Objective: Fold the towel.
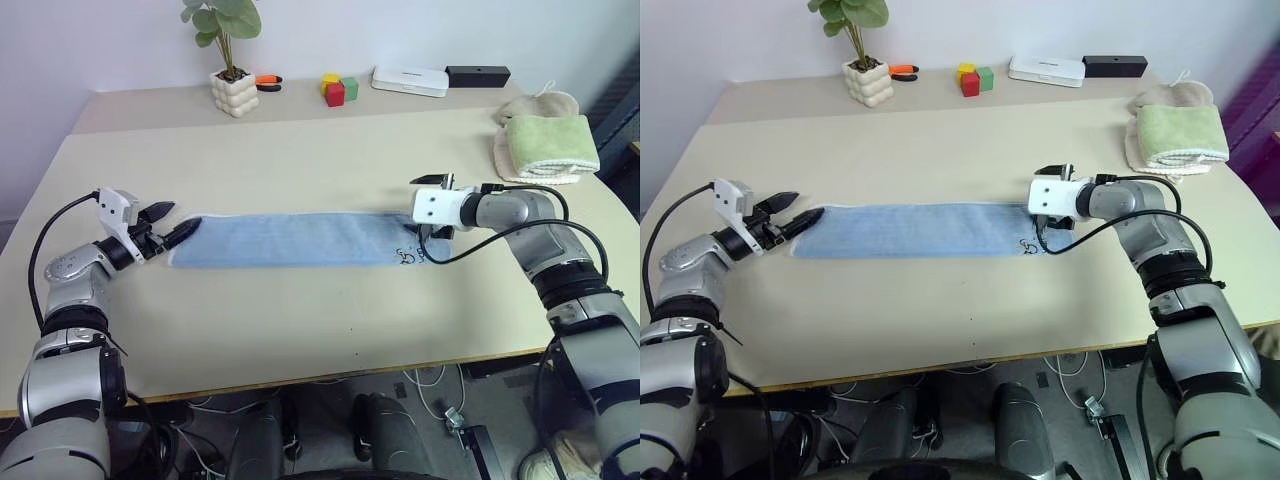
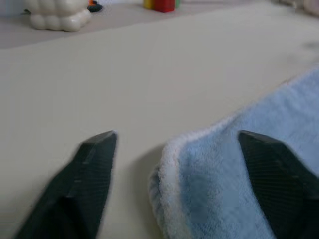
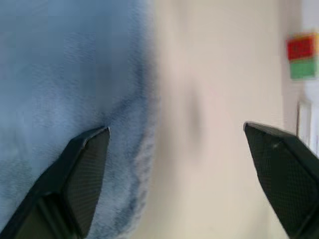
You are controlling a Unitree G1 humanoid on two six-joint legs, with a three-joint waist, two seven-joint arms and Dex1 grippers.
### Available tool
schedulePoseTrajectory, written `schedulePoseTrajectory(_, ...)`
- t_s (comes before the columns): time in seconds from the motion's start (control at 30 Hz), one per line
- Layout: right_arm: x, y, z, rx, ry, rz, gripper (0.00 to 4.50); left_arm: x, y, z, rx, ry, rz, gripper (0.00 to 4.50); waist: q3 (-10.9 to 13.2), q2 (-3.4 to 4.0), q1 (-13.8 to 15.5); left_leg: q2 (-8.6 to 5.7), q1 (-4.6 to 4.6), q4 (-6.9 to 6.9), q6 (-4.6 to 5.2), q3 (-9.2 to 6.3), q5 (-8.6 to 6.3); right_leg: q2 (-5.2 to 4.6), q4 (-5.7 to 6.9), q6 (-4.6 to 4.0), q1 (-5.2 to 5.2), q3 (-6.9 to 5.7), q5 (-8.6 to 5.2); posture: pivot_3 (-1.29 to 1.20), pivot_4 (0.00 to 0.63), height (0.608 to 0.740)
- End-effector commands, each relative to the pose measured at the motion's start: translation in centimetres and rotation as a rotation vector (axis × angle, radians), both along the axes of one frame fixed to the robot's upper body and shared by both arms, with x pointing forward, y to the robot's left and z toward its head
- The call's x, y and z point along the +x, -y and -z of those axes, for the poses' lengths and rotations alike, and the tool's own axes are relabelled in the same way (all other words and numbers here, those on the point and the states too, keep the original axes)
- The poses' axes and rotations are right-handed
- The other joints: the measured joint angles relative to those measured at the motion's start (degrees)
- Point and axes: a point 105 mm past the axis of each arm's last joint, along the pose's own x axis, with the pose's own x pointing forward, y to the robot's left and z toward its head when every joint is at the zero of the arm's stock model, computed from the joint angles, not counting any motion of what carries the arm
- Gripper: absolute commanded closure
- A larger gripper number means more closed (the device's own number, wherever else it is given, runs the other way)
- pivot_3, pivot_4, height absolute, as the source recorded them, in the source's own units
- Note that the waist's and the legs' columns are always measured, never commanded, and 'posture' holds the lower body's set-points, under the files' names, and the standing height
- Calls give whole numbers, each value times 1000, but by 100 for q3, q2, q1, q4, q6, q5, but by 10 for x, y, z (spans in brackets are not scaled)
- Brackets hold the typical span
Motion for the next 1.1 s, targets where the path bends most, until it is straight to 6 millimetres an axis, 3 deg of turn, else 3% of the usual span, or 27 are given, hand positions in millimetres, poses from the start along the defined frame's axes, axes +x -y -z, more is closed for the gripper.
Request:
schedulePoseTrajectory(0.03,-1,2,-39,270,78,67,1300,0,-7,-40,-65,135,-8,2568,0,0,9,0,0,0,0,-1,0,0,2,1,0,0,1,0,150,740)
schedulePoseTrajectory(0.17,-8,11,-56,560,106,176,3374,-1,0,-64,-154,213,-14,4500,1,-3,34,0,-1,4,-1,-21,0,0,3,6,9,-3,4,0,150,740)
schedulePoseTrajectory(0.23,-11,7,-56,795,79,247,4456,1,12,-72,-245,226,-26,4500,-2,-4,30,-1,4,5,0,-21,0,0,0,8,16,-3,5,0,150,740)
schedulePoseTrajectory(0.37,-23,-27,-30,1083,-33,317,4456,2,52,-74,-403,217,9,4500,-8,-8,29,1,14,4,-1,-44,0,2,7,8,29,-4,5,0,150,740)
schedulePoseTrajectory(0.5,-34,-56,9,1096,-99,376,4456,9,82,-54,-489,154,-22,4500,-7,-8,27,-3,11,5,-2,-37,1,6,5,9,28,-5,6,0,150,740)
schedulePoseTrajectory(0.57,-37,-59,25,1100,-109,411,4456,12,91,-39,-493,110,-50,4500,-8,-8,31,-4,12,4,-2,-37,1,5,0,9,30,-6,6,0,150,740)
schedulePoseTrajectory(0.67,-38,-46,50,1047,-72,472,4456,14,97,-3,-462,10,-87,4500,-8,-9,22,-6,14,4,-2,-34,1,6,-4,9,34,-8,6,0,150,740)
schedulePoseTrajectory(0.77,-38,-27,62,1042,-40,534,4456,13,87,17,-402,-41,-130,4500,-8,-9,6,-6,14,2,-2,-35,1,7,-7,9,34,-10,6,0,150,740)
schedulePoseTrajectory(0.93,-40,6,76,964,31,606,4456,9,52,21,-381,-55,-206,4500,-8,-11,1,-3,15,0,-3,-39,0,7,-8,9,32,-10,6,0,150,740)
schedulePoseTrajectory(1.07,-42,26,74,992,56,629,4456,3,41,17,-384,-70,-172,4500,-9,-12,25,-2,15,-1,-3,-43,0,7,-10,9,34,-11,6,0,150,740)
schedulePoseTrajectory(1.1,-43,27,71,1020,51,617,4228,2,41,16,-382,-69,-159,4500,-9,-12,33,-2,15,-1,-2,-44,0,6,-12,9,36,-11,6,0,150,740)
